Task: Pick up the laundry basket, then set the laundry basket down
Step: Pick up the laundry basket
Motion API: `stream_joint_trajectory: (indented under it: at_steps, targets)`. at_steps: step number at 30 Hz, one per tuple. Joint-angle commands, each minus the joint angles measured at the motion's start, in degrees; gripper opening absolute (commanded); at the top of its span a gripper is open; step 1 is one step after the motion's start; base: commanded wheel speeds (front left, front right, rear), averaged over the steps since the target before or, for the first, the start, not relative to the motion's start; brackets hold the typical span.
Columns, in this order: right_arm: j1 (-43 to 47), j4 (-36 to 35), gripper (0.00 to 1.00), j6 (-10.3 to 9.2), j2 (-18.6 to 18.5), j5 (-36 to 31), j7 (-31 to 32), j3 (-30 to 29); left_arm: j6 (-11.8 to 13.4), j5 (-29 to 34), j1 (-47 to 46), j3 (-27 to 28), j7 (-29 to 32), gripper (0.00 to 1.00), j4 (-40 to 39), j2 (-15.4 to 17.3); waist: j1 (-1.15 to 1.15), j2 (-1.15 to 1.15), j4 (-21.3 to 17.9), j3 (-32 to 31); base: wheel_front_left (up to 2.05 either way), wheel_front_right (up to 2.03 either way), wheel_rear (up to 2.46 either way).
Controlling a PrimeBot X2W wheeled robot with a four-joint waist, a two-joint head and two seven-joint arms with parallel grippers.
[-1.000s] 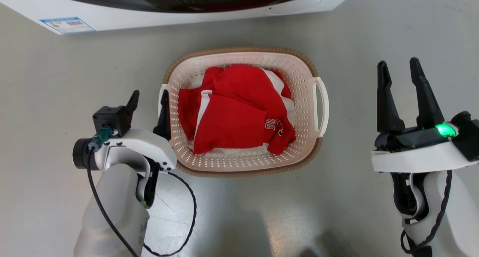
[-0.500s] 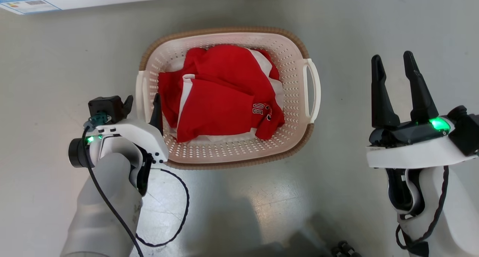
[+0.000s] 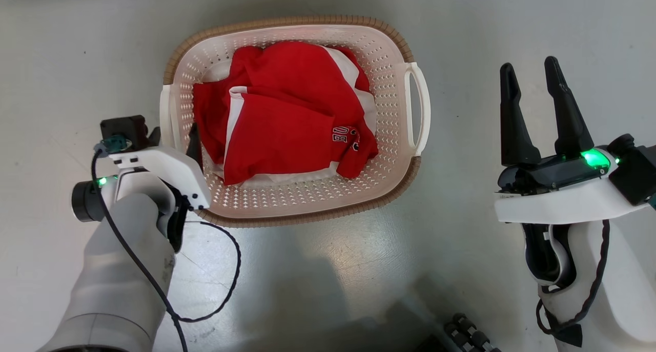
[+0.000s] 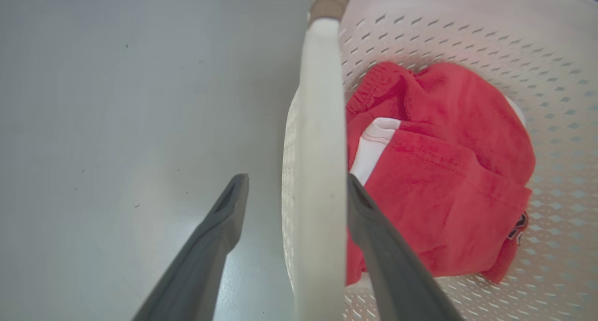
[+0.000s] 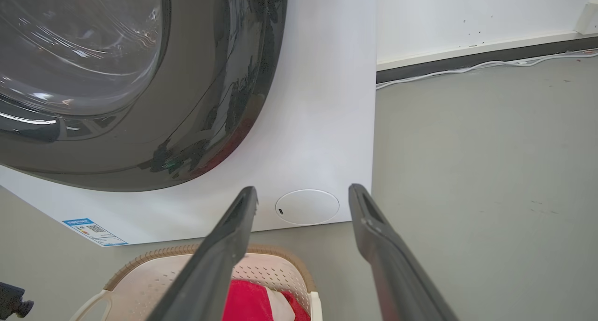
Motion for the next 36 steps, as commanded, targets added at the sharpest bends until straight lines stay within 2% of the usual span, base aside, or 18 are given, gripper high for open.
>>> stream_joint_trajectory:
  at_steps: [1,2,3,4,5,6,8,9,10,19,36]
  targets:
    - [0.8,-1.5,1.0,0.41,-0.15,0.57,-0.52,1.05,0.3,-0.4,0.14,0.98,-0.31,1.0,0.43,1.59,-0.01,0.0,-0.11,0.12,0.0,0.0,0.0]
    - [0.76,-1.44,1.0,0.41,-0.15,0.58,-0.52,1.05,0.19,-0.46,-0.11,0.9,-0.29,1.0,0.77,1.68,-0.01,0.0,-0.14,0.12,0.0,0.0,0.0]
    - [0.76,-1.35,1.0,0.41,-0.13,0.58,-0.52,1.05,0.13,-0.51,-0.32,0.81,-0.29,0.87,1.04,1.7,-0.01,0.0,-0.16,0.05,0.0,0.0,0.0]
    - [0.79,-1.26,1.0,0.41,-0.1,0.57,-0.52,1.07,0.1,-0.57,-0.48,0.73,-0.29,0.61,1.27,1.69,-0.01,0.0,-0.14,-0.06,0.0,0.0,0.0]
    - [0.82,-1.17,1.0,0.41,-0.06,0.55,-0.52,1.18,0.11,-0.67,-0.58,0.69,-0.29,0.48,1.46,1.69,-0.01,0.0,-0.13,-0.16,0.0,0.0,0.0]
    - [0.86,-1.09,1.0,0.41,-0.02,0.53,-0.52,1.34,0.12,-0.86,-0.64,0.75,-0.29,0.45,1.64,1.66,-0.01,0.0,-0.13,-0.28,0.0,0.0,0.0]
    - [0.91,-0.95,1.0,0.41,0.04,0.51,-0.52,1.62,0.07,-1.07,-0.71,0.67,-0.05,0.29,1.96,1.62,-0.01,0.0,-0.14,-0.46,0.0,0.0,0.0]
    - [0.93,-0.88,1.0,0.41,0.06,0.55,-0.52,1.74,0.01,-1.18,-0.73,0.62,0.11,0.08,2.09,1.6,-0.01,0.0,-0.17,-0.54,0.0,0.0,0.0]
    - [0.93,-0.81,1.0,0.41,0.07,0.6,-0.52,1.85,-0.14,-1.31,-0.75,0.58,0.29,0.0,2.2,1.59,-0.01,0.0,-0.22,-0.61,0.0,0.0,0.0]
    - [1.09,-0.62,1.0,0.41,-0.13,0.61,-0.52,1.84,-0.91,-2.38,-0.84,0.2,0.76,0.0,2.66,1.21,-0.01,0.0,-0.01,-1.25,0.0,0.0,0.0]
    - [1.26,-0.4,1.0,0.41,-0.33,0.65,-0.52,2.49,-0.36,-4.86,0.96,0.93,-0.13,0.0,2.87,1.03,-0.01,0.0,0.6,-2.51,0.0,0.0,0.0]
